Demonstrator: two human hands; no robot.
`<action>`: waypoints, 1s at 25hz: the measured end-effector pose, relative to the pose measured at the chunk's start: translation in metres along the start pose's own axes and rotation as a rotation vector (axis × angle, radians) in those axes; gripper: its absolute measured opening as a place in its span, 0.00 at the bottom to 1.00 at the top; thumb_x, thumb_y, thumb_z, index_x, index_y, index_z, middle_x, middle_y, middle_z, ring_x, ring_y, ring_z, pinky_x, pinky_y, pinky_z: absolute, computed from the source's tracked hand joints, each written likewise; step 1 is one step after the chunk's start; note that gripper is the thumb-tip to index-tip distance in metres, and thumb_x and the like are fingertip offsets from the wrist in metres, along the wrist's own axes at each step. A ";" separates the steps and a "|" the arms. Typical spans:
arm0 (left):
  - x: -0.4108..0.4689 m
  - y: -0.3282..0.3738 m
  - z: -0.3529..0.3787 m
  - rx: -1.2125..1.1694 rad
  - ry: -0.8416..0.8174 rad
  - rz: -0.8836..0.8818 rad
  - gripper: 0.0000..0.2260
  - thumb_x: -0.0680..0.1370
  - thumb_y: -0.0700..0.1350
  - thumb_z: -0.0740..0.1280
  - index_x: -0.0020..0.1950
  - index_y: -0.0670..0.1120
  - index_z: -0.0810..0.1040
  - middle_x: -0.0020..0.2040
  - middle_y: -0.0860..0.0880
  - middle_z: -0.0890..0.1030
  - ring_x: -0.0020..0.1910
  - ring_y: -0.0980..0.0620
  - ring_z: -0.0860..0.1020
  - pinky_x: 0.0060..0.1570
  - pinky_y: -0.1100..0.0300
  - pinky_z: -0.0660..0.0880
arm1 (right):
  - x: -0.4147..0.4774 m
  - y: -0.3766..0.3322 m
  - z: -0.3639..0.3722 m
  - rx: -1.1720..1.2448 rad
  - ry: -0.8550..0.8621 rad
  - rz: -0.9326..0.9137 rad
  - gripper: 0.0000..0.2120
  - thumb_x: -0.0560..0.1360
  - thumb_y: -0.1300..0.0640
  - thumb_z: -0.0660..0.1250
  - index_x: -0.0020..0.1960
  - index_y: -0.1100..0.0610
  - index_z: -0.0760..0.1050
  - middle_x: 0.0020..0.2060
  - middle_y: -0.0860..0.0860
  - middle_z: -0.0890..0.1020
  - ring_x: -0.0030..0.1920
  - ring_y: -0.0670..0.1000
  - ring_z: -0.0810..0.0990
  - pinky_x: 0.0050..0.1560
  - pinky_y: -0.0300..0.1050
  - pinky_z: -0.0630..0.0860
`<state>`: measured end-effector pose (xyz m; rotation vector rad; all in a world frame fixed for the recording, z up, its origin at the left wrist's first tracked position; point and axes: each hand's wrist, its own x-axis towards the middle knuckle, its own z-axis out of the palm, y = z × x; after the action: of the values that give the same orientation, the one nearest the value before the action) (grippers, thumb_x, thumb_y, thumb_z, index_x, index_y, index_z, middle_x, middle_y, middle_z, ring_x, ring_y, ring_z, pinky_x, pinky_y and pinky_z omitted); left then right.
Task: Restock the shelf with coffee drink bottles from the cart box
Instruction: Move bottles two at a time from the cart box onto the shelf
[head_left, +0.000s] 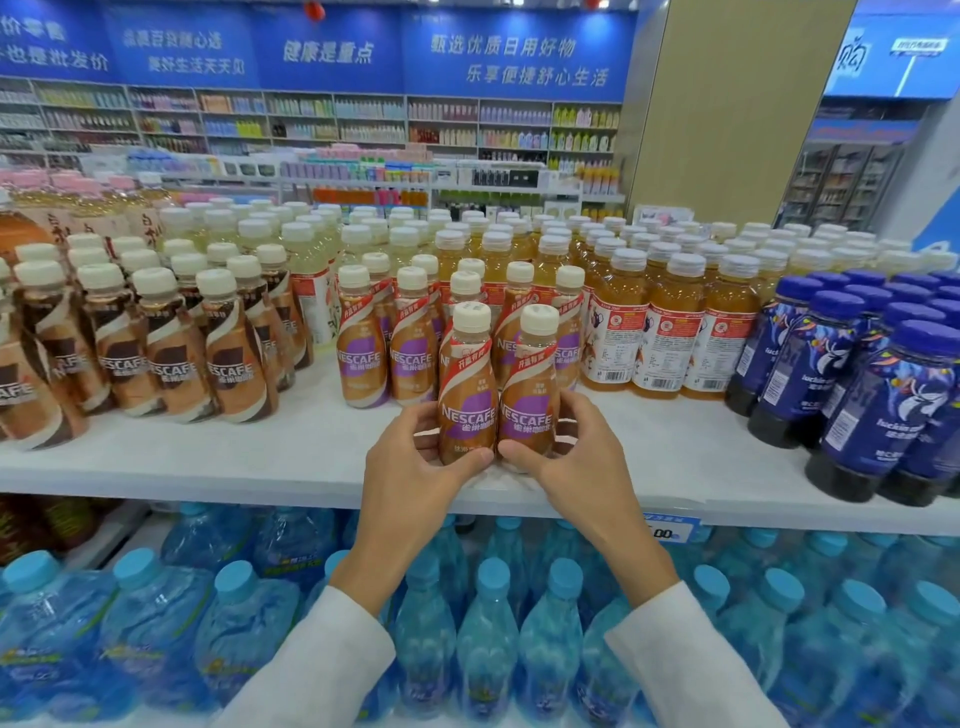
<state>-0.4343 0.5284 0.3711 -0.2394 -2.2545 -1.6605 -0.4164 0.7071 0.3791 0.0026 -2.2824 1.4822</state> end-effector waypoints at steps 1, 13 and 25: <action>0.000 0.000 0.000 -0.004 -0.004 -0.001 0.32 0.67 0.53 0.82 0.68 0.52 0.76 0.59 0.55 0.83 0.52 0.58 0.82 0.49 0.69 0.78 | 0.001 -0.001 0.001 0.002 0.013 0.002 0.31 0.68 0.51 0.81 0.67 0.48 0.72 0.59 0.47 0.80 0.58 0.45 0.80 0.56 0.42 0.80; -0.008 0.005 0.003 -0.040 0.014 -0.011 0.35 0.66 0.54 0.82 0.69 0.53 0.72 0.59 0.57 0.81 0.55 0.59 0.81 0.52 0.68 0.79 | -0.014 0.002 0.008 0.087 0.096 0.024 0.29 0.71 0.50 0.80 0.67 0.43 0.70 0.59 0.41 0.80 0.58 0.39 0.80 0.54 0.33 0.79; 0.022 0.023 0.062 0.080 0.078 -0.008 0.27 0.70 0.49 0.81 0.65 0.48 0.76 0.60 0.50 0.80 0.57 0.51 0.80 0.57 0.58 0.79 | 0.031 0.012 -0.019 -0.190 0.148 0.092 0.28 0.74 0.49 0.76 0.72 0.49 0.72 0.60 0.49 0.76 0.60 0.51 0.79 0.64 0.53 0.78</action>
<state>-0.4570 0.5931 0.3830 -0.1434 -2.2605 -1.5521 -0.4407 0.7357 0.3859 -0.2616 -2.3186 1.2569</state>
